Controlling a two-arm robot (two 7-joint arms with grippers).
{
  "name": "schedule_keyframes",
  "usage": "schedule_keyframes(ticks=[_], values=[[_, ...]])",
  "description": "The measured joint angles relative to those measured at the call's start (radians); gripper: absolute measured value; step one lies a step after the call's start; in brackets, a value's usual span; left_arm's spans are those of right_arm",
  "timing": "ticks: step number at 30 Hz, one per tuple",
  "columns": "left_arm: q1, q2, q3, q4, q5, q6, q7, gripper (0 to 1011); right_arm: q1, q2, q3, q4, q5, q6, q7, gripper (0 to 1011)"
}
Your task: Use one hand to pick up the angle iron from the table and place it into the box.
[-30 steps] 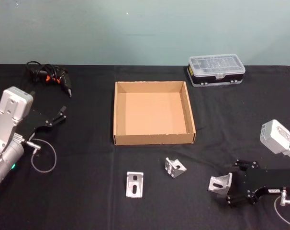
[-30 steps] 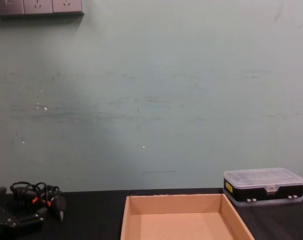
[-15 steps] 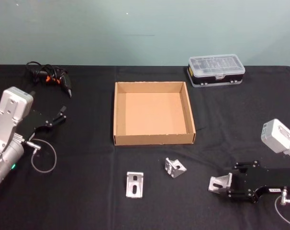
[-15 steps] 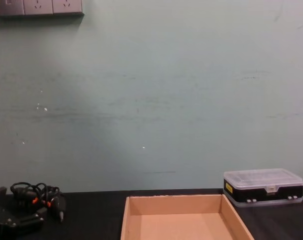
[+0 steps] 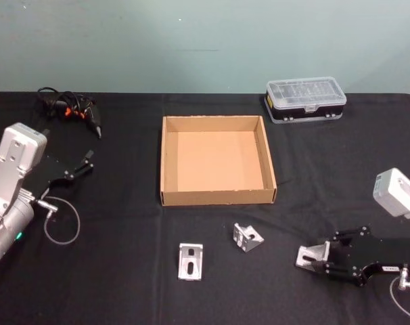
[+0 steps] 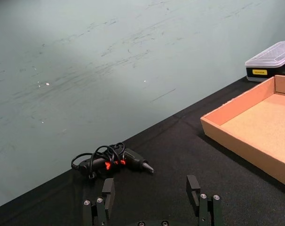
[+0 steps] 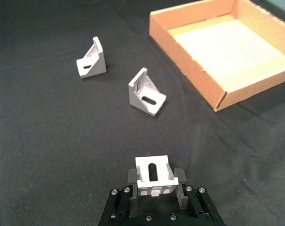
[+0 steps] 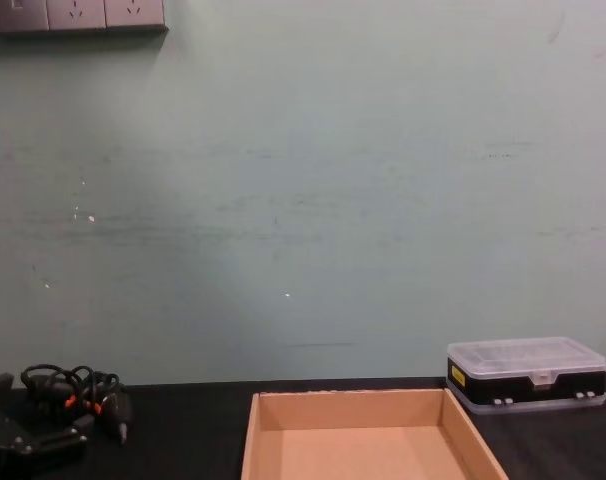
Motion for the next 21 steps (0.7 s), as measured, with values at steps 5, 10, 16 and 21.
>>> schedule_keyframes(ticks=[5,10,16,21], values=[[0.0,0.0,0.0,0.0,0.0,0.0,0.0,1000,-0.03,0.006,0.033,-0.027,0.025,-0.013,-0.032,470],[0.0,0.0,0.0,0.0,0.0,0.0,0.0,1000,-0.068,0.009,0.079,-0.075,0.056,-0.024,-0.077,470],[0.0,0.0,0.0,0.0,0.0,0.0,0.0,1000,-0.087,-0.009,0.123,-0.122,0.074,-0.014,-0.137,470],[0.0,0.0,0.0,0.0,0.0,0.0,0.0,1000,-0.069,-0.049,0.135,-0.141,0.074,0.006,-0.17,470]])
